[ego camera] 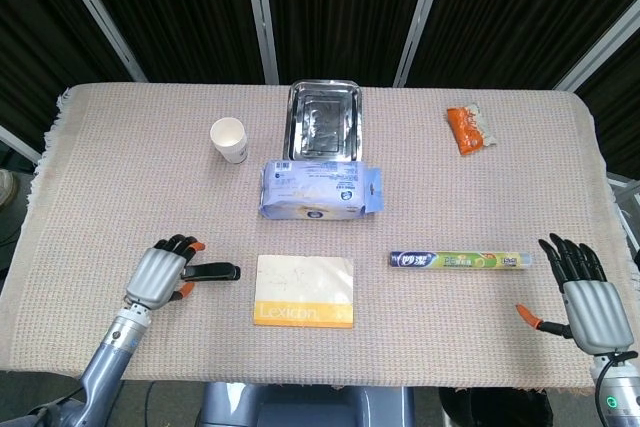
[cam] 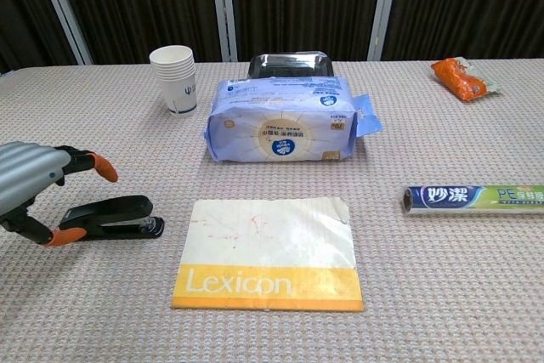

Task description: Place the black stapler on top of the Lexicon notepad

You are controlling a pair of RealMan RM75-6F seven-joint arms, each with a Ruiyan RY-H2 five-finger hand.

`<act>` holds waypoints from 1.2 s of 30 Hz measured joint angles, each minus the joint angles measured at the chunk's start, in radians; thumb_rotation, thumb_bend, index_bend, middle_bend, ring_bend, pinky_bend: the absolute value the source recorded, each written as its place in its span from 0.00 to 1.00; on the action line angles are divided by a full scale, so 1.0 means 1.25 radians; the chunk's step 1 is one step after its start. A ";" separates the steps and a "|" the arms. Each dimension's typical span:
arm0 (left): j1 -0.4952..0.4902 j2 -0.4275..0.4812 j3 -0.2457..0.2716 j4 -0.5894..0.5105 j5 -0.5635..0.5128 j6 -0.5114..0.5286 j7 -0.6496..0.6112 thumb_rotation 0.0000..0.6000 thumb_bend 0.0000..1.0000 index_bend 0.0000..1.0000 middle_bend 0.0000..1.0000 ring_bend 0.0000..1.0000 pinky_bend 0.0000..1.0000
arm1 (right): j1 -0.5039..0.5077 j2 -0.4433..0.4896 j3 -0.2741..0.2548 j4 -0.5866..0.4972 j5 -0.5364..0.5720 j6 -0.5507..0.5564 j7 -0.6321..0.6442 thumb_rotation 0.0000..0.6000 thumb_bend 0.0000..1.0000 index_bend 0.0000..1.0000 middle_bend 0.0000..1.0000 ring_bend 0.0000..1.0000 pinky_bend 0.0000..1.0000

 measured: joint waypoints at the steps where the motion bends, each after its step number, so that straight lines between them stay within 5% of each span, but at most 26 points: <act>1: -0.006 -0.008 -0.001 0.006 -0.003 -0.009 0.003 1.00 0.26 0.28 0.21 0.19 0.35 | 0.000 0.001 0.000 0.000 0.000 -0.001 0.001 0.64 0.18 0.00 0.00 0.00 0.00; 14: -0.032 -0.053 0.007 0.023 0.007 0.000 -0.006 1.00 0.43 0.67 0.53 0.46 0.55 | 0.004 0.002 0.002 0.003 0.005 -0.007 0.006 0.64 0.18 0.00 0.00 0.00 0.00; 29: -0.046 -0.030 0.017 -0.101 0.064 0.045 0.030 1.00 0.42 0.68 0.54 0.47 0.57 | 0.003 0.010 0.003 -0.002 0.005 -0.005 0.022 0.64 0.18 0.00 0.00 0.00 0.00; 36: -0.108 -0.099 -0.039 -0.110 0.024 -0.014 0.087 1.00 0.41 0.68 0.54 0.47 0.57 | -0.002 0.023 0.000 -0.003 -0.007 0.008 0.051 0.63 0.18 0.00 0.00 0.00 0.00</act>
